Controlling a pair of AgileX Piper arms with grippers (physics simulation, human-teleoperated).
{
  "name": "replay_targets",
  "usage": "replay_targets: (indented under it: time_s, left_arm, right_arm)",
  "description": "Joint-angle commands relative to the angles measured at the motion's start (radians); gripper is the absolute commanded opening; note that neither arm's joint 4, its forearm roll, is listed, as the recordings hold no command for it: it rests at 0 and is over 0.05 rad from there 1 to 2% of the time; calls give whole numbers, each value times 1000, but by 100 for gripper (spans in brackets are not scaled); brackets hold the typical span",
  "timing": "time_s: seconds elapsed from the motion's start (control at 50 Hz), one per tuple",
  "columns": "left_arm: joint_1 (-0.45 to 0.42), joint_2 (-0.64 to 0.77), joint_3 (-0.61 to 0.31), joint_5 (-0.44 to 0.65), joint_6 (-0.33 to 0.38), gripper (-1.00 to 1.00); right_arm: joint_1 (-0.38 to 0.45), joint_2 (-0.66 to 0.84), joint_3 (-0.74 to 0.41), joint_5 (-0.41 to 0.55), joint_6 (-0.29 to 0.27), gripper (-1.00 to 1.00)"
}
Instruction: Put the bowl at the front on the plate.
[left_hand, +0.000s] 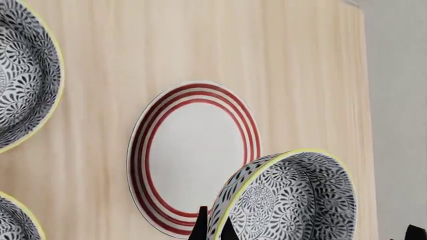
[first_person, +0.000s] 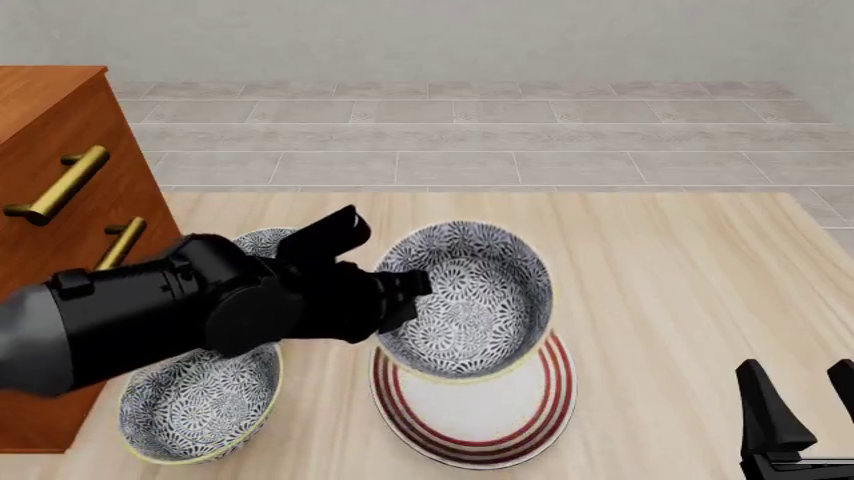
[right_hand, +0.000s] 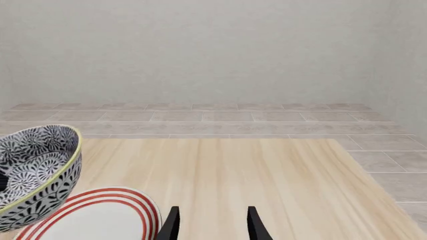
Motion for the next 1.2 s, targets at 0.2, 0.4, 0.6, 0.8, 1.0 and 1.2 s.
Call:
replay_targets:
  time_s: [0.2,0.4,0.6,0.8,1.0,1.2]
  left_arm:
    - [59,111,-84,-35,9,-100]
    - [79,162,-123,-55,10,-100]
    - [105,209,-152,-79,0,-100]
    - [110,263,-171,-104,-10,-100]
    - [106,288,-142,-135,-7,-100]
    - [111,311,-129,-161,-10,-100]
  right_arm:
    - [0,0,6,-6,0,100]
    - [0,-1,6,-6,1,100]
    - [0,0,6,-6,0,100]
    - [0,0,6,-6,0,100]
    - [0,-1,6,-6,0,100]
    - [0,-1,6,-6,0,100]
